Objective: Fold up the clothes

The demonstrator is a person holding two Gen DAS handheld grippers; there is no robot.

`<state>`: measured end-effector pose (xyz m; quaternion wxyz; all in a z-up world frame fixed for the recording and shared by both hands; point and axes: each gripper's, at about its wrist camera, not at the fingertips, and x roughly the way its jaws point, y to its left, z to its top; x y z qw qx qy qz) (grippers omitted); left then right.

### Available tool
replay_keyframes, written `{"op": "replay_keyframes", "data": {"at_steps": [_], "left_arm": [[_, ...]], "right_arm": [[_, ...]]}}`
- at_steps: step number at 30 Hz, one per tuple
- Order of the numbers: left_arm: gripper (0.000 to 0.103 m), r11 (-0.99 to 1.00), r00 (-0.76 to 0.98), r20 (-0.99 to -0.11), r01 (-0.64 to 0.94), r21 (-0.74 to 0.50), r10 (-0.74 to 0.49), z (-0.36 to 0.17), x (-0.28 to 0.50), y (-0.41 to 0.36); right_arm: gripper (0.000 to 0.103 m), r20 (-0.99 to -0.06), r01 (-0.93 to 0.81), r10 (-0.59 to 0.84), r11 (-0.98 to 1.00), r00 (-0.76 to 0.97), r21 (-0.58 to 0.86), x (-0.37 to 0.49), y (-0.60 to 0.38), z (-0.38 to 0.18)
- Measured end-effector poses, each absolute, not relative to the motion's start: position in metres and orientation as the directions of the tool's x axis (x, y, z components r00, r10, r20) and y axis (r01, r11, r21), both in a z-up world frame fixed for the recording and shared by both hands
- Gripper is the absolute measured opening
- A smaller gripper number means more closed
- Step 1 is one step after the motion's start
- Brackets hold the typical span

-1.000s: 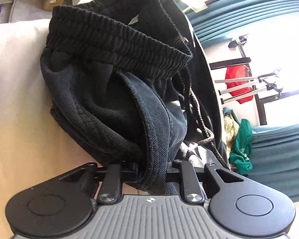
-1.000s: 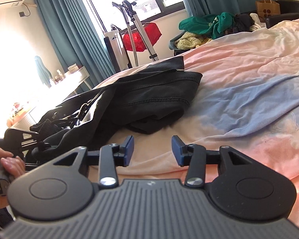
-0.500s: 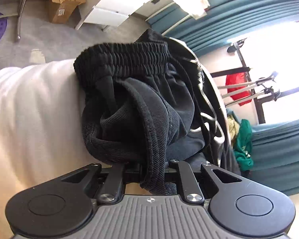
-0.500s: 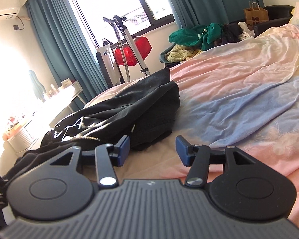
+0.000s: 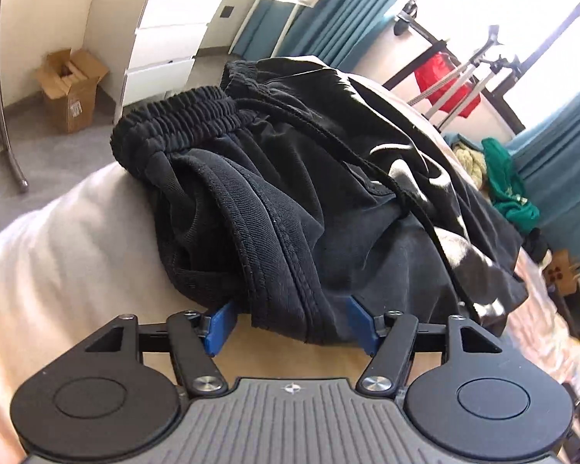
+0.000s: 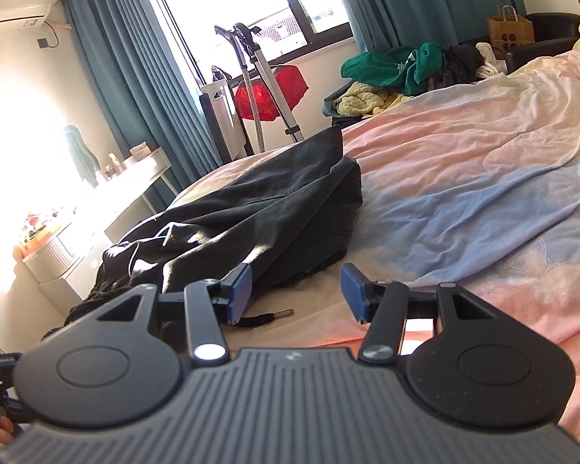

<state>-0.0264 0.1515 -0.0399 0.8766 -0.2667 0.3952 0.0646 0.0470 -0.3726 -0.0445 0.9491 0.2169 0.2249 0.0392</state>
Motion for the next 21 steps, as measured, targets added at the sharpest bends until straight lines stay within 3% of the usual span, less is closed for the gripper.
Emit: {"op": "replay_keyframes", "data": {"at_steps": [1, 2, 8, 13, 16, 21], "left_arm": [[0.083, 0.877, 0.686, -0.726, -0.314, -0.363, -0.055, -0.036, -0.024, 0.139], [0.085, 0.902, 0.693, -0.721, -0.304, -0.308, -0.013, -0.032, -0.023, 0.127], [0.087, 0.967, 0.787, -0.605, -0.23, -0.107, 0.12, 0.0, -0.029, 0.062], [0.088, 0.994, 0.835, -0.548, -0.091, -0.053, 0.047, 0.005, 0.001, 0.009], [0.088, 0.997, 0.827, -0.556, 0.06, -0.056, -0.081, -0.012, 0.048, -0.027], [0.087, 0.984, 0.824, -0.538, 0.16, -0.077, -0.176, -0.03, 0.135, -0.082]], "right_arm": [[0.055, -0.407, 0.021, 0.175, 0.901, 0.896, 0.432, 0.047, -0.373, -0.043], [0.055, -0.405, 0.018, 0.178, 0.9, 0.897, 0.436, 0.046, -0.374, -0.042], [0.055, -0.433, 0.037, 0.174, 0.899, 0.885, 0.437, 0.045, -0.383, -0.038], [0.055, -0.451, 0.073, 0.163, 0.884, 0.877, 0.462, 0.047, -0.397, -0.039], [0.055, -0.449, 0.089, 0.153, 0.876, 0.88, 0.474, 0.045, -0.409, -0.037], [0.055, -0.446, 0.108, 0.14, 0.867, 0.884, 0.486, 0.05, -0.43, -0.036]]}}
